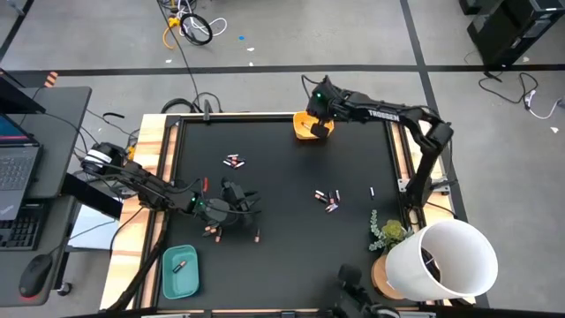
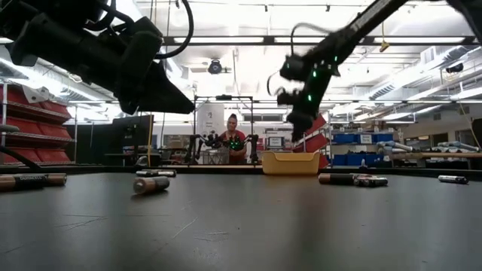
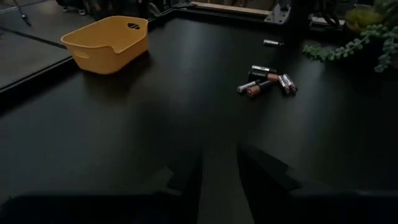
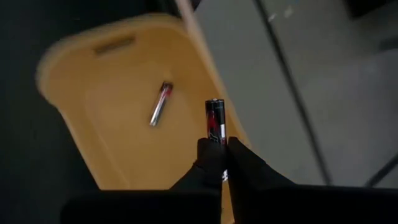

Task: Sort batteries
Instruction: Put the silver battery into the yellow bin, then put the black battery into the green bin

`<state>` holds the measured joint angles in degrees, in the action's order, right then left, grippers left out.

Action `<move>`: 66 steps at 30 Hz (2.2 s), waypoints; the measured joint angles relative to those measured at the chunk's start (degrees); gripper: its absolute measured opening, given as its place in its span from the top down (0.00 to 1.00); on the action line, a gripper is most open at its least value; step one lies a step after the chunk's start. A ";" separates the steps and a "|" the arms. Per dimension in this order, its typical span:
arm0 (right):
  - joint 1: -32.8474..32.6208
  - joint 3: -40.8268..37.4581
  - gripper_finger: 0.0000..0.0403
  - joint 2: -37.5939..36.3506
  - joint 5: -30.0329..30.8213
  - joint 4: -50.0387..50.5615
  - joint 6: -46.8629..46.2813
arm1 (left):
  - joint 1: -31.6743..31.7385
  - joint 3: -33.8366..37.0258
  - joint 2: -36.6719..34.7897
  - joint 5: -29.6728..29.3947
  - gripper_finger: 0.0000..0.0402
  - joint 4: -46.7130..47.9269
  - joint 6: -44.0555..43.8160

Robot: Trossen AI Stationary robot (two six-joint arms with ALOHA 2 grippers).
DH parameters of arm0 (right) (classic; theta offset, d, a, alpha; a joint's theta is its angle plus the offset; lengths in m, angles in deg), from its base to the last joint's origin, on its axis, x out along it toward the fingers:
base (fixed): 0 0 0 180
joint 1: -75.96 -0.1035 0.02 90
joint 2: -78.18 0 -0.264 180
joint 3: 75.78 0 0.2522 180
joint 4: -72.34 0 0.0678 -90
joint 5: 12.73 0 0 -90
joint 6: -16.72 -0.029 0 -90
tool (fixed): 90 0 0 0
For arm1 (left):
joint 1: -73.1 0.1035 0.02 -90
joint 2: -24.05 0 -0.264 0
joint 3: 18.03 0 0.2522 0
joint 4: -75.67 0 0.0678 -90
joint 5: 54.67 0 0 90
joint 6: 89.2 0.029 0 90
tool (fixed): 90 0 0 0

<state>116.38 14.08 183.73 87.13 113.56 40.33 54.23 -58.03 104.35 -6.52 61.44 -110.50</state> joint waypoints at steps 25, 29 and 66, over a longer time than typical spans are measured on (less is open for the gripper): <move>-10.69 -1.11 0.75 -16.10 -1.17 4.82 -6.59 | 0.11 -1.76 0.00 0.01 0.71 2.65 1.55; -19.25 -7.67 0.77 -23.60 -2.20 3.38 -9.31 | -0.74 -5.03 0.00 0.58 0.71 8.17 1.36; -65.33 -42.17 0.79 -46.61 26.31 -7.95 -37.05 | -1.36 -64.52 45.76 18.41 0.47 56.99 -21.50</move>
<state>51.05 -28.08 137.11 113.43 105.62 3.28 52.87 -122.55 150.11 11.89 118.43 -132.00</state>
